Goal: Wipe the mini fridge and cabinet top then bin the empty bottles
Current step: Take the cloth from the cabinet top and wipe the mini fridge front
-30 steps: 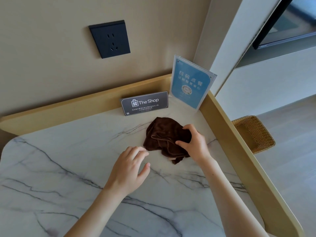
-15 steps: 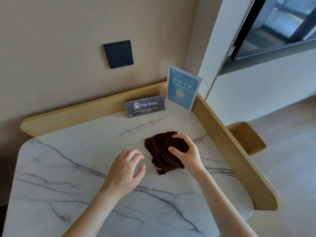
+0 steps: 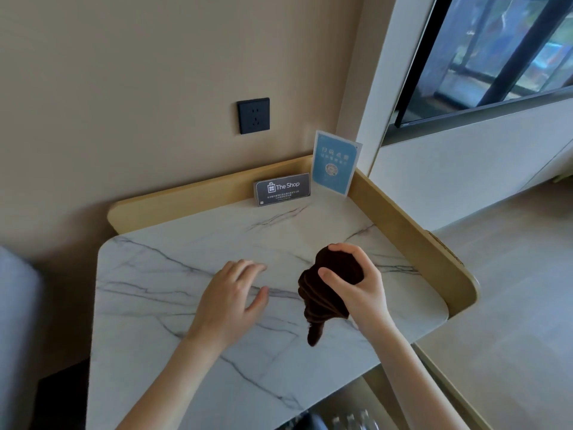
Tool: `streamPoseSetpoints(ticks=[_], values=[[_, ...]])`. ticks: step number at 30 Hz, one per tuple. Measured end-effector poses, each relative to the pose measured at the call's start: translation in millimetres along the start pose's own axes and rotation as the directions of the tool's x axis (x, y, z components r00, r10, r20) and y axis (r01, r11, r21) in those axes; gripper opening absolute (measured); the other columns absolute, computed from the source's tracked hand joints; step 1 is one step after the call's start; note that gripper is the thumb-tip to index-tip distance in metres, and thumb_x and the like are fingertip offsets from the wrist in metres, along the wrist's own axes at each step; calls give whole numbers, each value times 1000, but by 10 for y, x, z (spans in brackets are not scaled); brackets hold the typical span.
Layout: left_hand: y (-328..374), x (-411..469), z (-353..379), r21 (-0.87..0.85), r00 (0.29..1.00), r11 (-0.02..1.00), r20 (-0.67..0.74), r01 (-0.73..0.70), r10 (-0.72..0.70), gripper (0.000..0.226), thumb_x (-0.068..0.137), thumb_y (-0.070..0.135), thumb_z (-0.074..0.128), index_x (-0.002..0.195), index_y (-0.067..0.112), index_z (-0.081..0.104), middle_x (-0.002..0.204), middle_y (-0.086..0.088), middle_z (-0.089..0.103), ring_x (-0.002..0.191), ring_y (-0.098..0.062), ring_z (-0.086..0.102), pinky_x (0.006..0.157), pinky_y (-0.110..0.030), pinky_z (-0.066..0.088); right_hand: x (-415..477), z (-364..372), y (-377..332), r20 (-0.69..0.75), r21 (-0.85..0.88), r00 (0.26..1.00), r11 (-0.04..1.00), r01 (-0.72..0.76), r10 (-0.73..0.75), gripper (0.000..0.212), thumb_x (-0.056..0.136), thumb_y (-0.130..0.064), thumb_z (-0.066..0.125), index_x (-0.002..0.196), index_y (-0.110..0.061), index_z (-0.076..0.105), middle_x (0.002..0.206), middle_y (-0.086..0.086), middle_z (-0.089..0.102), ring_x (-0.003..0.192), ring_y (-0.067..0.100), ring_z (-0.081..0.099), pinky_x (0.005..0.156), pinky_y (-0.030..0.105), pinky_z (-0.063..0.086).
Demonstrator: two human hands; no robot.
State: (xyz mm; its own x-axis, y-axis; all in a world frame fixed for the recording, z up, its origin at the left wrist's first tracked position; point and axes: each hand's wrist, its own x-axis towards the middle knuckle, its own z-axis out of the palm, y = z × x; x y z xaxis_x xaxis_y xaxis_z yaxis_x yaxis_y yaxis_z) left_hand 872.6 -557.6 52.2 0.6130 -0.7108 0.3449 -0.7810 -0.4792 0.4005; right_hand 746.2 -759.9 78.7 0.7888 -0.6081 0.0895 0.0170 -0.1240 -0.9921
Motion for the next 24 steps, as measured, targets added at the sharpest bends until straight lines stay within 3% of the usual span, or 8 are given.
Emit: streamPoseSetpoints(ticks=[7,12,16,24], values=[[-64,-1012,-169,20,997,1000,79,-11,9,44,93,39,45,120,10,65,115,0,66,108,-17,58,90,-30,48,-1124,367,69,-78,-35,995,997,-64,61,32,82,-3,78,106,-21,68,100,-12,70,100,5,66,83,25,55],[-120,-1918,-141,22,978,1000,206,8,-12,52,93,44,42,132,14,60,131,3,62,123,-17,54,103,-28,39,-2017,633,261,-114,-42,984,989,-140,135,33,79,2,77,104,-18,69,97,-8,72,96,8,67,80,17,51],[-93,-2394,-181,18,968,1000,249,17,-21,54,94,47,40,135,15,58,134,4,59,126,-14,51,105,-25,33,-2477,737,284,-120,-71,980,983,-169,160,33,78,2,77,102,-20,70,97,-8,72,95,7,67,79,15,51],[93,-2769,-404,28,982,999,187,-24,18,53,94,45,42,133,13,59,130,3,61,123,-16,54,102,-29,42,-2957,671,213,-105,-81,978,979,-186,177,32,80,-2,77,102,-23,69,98,-11,72,98,7,67,87,29,56]])
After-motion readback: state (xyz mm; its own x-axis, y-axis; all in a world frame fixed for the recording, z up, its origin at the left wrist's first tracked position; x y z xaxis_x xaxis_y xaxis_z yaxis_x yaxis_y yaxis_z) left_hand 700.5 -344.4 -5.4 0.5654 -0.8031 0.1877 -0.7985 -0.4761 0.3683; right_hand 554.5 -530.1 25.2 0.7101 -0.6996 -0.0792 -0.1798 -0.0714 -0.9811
